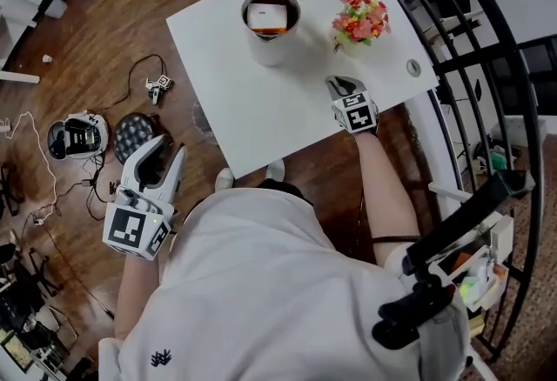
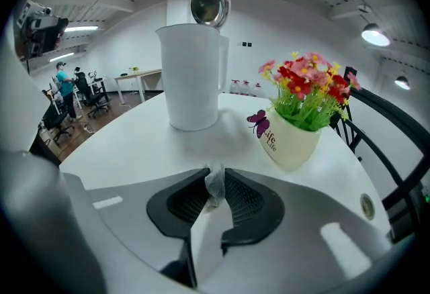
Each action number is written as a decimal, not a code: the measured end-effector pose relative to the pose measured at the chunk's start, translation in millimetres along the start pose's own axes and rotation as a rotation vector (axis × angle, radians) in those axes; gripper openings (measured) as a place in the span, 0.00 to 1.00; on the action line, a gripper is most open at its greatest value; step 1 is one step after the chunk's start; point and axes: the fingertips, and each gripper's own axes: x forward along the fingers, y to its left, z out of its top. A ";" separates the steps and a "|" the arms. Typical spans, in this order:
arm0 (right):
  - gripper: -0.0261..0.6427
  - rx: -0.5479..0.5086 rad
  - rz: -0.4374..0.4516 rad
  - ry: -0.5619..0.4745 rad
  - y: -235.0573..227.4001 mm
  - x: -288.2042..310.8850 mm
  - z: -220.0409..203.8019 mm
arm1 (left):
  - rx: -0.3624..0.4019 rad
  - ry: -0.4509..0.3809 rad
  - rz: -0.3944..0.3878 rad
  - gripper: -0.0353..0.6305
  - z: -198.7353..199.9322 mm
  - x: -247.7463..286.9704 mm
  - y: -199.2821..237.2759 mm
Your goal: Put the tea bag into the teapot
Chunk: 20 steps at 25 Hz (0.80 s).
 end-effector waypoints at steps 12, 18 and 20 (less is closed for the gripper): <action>0.14 -0.034 0.014 -0.097 13.5 -79.2 84.8 | -0.008 -0.046 -0.067 0.22 -3.9 -1.3 -1.0; 0.14 -0.076 0.035 -0.170 23.6 -108.0 148.4 | -0.020 -0.063 -0.065 0.22 -10.2 -12.3 6.5; 0.14 -0.093 0.041 -0.186 27.9 -113.0 166.7 | -0.025 -0.070 -0.059 0.22 -11.7 -16.8 11.4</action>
